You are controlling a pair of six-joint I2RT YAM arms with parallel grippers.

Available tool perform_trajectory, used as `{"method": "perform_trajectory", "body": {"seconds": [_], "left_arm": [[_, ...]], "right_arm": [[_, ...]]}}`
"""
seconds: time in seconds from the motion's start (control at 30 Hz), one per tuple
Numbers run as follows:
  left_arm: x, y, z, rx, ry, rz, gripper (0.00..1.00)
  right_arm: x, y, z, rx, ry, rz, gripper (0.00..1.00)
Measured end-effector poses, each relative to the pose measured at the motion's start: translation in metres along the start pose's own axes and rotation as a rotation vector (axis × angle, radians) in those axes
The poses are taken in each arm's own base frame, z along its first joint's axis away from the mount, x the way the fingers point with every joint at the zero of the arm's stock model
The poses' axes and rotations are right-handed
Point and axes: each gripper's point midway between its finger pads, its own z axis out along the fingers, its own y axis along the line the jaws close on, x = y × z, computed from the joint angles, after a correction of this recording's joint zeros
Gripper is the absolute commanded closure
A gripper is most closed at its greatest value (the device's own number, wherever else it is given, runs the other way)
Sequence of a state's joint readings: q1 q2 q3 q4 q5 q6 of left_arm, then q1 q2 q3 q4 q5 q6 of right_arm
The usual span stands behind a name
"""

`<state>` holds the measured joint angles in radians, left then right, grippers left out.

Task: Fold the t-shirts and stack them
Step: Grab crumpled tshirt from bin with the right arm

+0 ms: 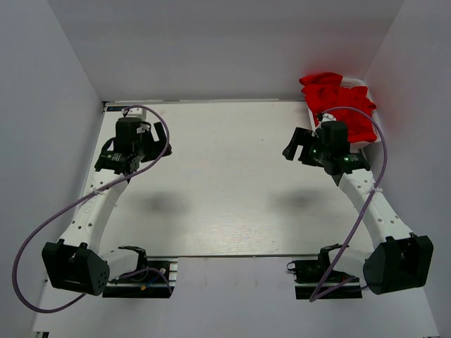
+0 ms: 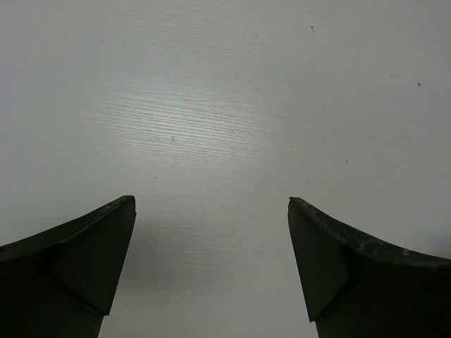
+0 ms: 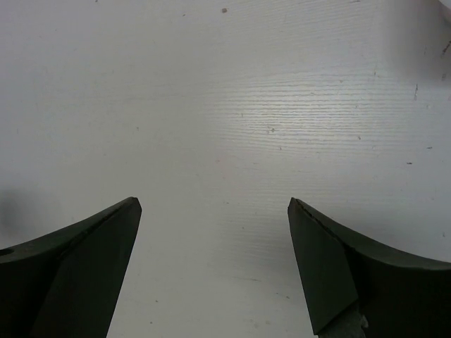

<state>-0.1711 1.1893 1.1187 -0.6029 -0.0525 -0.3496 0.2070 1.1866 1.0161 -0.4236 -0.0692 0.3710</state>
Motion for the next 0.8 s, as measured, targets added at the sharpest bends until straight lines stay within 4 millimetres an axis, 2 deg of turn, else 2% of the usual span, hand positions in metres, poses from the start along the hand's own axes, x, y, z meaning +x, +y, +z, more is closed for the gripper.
{"method": "perform_trajectory", "body": {"seconds": [0.27, 0.53, 0.67, 0.8], "left_arm": [[0.005, 0.006, -0.004, -0.029, 0.018, -0.009, 0.01], [0.008, 0.009, -0.005, -0.048, 0.028, -0.011, 0.01], [0.008, 0.009, -0.005, -0.047, 0.028, -0.015, 0.01], [0.009, 0.009, -0.003, -0.050, 0.034, -0.015, 0.01]], "right_arm": [[-0.001, 0.012, 0.001, -0.051, -0.015, -0.031, 0.09], [-0.005, 0.009, 0.007, -0.051, -0.059, -0.085, 0.09], [-0.007, -0.004, 0.033, 0.021, -0.029, -0.081, 0.09], [-0.027, -0.021, 0.061, 0.144, -0.015, -0.063, 0.09]]}}
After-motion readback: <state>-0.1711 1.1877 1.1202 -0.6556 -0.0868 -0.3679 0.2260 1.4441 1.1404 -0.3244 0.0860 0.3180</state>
